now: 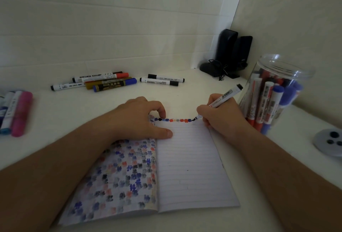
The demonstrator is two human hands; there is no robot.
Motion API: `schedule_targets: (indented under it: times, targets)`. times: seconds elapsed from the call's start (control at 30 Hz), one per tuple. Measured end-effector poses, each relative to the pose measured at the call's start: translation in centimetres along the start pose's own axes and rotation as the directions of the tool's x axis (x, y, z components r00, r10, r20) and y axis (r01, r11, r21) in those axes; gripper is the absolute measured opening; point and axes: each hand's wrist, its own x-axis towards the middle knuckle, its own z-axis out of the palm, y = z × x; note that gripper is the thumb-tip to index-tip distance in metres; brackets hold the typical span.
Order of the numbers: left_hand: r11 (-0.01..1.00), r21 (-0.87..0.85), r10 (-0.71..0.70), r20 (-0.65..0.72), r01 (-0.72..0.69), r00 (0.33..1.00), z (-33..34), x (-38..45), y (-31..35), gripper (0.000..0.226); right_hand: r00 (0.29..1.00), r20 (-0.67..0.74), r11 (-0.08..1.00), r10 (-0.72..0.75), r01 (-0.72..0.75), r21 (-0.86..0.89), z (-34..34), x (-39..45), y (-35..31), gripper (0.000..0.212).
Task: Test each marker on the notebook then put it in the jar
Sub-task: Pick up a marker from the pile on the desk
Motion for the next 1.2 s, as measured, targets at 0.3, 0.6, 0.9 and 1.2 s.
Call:
schedule_targets:
  times: [0.3,0.6,0.9,1.2]
  targets:
    - [1.0,0.005,0.001,0.011,-0.001,1.0,-0.05,-0.02,0.09,0.064,1.0,0.009,0.995,-0.012,0.012,-0.098,0.36,-0.07,-0.35,0.025]
    - [1.0,0.001,0.006,0.004,-0.006,1.0,0.03,0.08,-0.07,0.061,1.0,-0.01,1.0,-0.016,0.015,-0.004,0.12,0.28,0.24,0.028]
    - [1.0,0.005,0.004,0.007,-0.004,1.0,0.03,0.06,-0.05,0.061,1.0,-0.001,0.998,-0.024,0.024,-0.066,0.33,0.05,0.15,0.029]
    - [1.0,0.004,-0.003,0.005,0.003,1.0,-0.04,0.02,0.13,0.058,1.0,-0.019,1.0,-0.012,0.012,-0.002,0.15,0.1,0.12,0.028]
